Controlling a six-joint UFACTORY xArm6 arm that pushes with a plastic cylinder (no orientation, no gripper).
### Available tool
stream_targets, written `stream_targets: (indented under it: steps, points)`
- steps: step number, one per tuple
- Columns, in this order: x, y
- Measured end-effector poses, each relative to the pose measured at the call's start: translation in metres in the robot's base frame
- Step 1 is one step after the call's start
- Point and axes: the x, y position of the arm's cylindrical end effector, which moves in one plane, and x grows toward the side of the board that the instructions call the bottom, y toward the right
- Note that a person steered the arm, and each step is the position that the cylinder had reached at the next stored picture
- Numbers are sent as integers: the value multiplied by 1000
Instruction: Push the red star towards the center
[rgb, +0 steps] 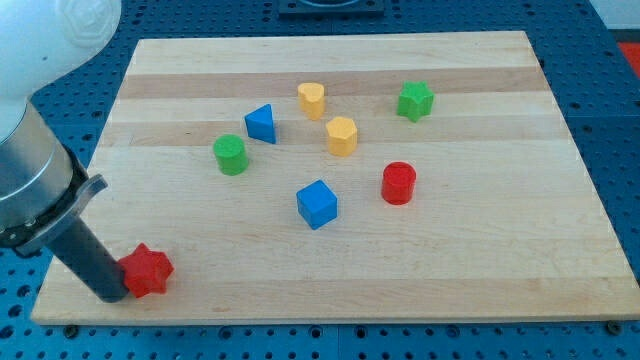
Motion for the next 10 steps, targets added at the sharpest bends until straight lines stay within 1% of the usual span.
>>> stream_targets:
  steps: [1, 2, 3, 4, 5, 6, 7, 9, 10]
  points:
    - [-15, 14]
    - [-12, 15]
    - [-5, 32]
    - [-5, 32]
    - [-5, 49]
    - [-5, 79]
    - [-9, 87]
    - [-56, 79]
    - [-65, 70]
